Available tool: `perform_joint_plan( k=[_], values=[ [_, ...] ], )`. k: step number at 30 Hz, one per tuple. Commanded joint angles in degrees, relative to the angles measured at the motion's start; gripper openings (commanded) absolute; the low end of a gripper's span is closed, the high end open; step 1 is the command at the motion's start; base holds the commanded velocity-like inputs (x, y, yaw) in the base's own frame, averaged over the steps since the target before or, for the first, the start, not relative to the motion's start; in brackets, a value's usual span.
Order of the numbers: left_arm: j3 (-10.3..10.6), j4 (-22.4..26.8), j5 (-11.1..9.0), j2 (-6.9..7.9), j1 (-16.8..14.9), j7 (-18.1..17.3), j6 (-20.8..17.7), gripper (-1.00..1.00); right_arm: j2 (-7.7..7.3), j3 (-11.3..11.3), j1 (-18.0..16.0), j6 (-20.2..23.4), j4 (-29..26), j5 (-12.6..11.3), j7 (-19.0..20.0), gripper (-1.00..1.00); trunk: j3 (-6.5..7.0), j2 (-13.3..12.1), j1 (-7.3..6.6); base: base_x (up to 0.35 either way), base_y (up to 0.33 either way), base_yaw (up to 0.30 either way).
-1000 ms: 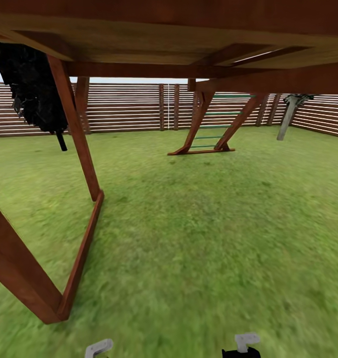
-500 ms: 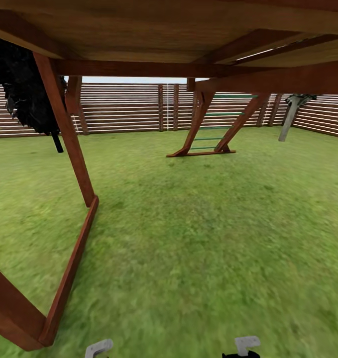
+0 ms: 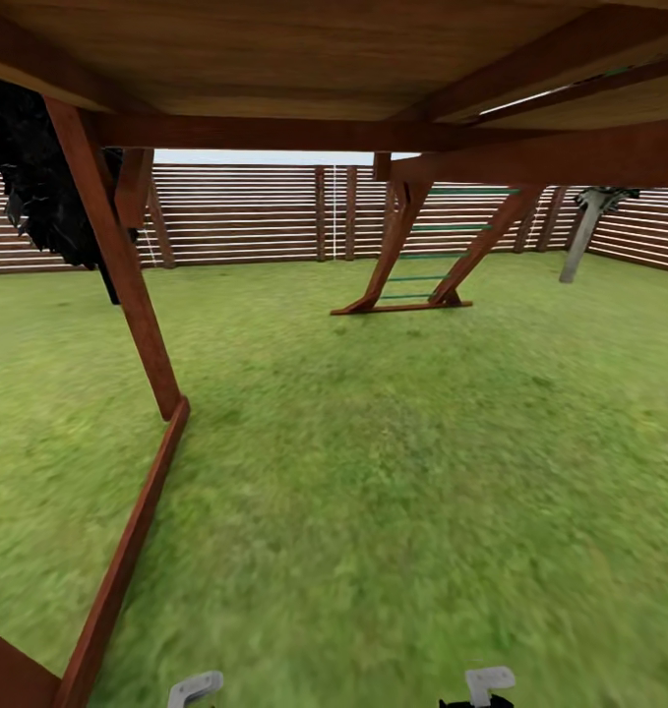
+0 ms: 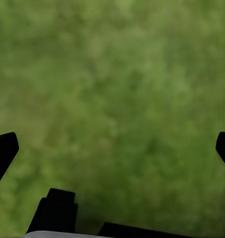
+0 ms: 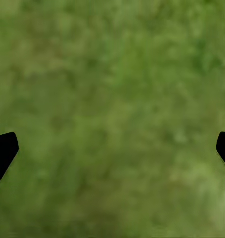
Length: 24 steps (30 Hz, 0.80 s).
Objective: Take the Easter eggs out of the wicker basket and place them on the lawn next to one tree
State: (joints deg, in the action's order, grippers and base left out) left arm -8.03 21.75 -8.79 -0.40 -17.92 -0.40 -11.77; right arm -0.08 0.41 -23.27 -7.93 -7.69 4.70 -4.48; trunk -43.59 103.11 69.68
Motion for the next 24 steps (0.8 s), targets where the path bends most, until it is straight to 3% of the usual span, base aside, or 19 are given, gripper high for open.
perform_joint_plan(
  k=[1, 12, 24],
  values=[
    [-0.23, 0.09, -0.49, -0.04, -0.01, -0.04, -0.39, 1.00, 0.01, 0.03, -0.03, -0.14, 0.04, 0.49, -0.27, 1.00, -0.05, 0.02, 0.03, 0.316, -0.001, 0.243],
    [-0.23, 0.06, -0.52, -0.04, -0.01, -0.04, -0.39, 1.00, 0.00, 0.03, -0.03, -0.16, 0.04, 0.48, -0.27, 1.00, -0.05, 0.02, 0.03, 0.316, 0.000, 0.268],
    [-0.23, 0.11, -0.52, -0.04, -0.01, -0.04, -0.38, 1.00, 0.10, 0.06, -0.03, -0.24, 0.04, 0.66, -0.27, 1.00, -0.05, 0.02, 0.03, 0.316, 0.000, 0.019]
  ],
)
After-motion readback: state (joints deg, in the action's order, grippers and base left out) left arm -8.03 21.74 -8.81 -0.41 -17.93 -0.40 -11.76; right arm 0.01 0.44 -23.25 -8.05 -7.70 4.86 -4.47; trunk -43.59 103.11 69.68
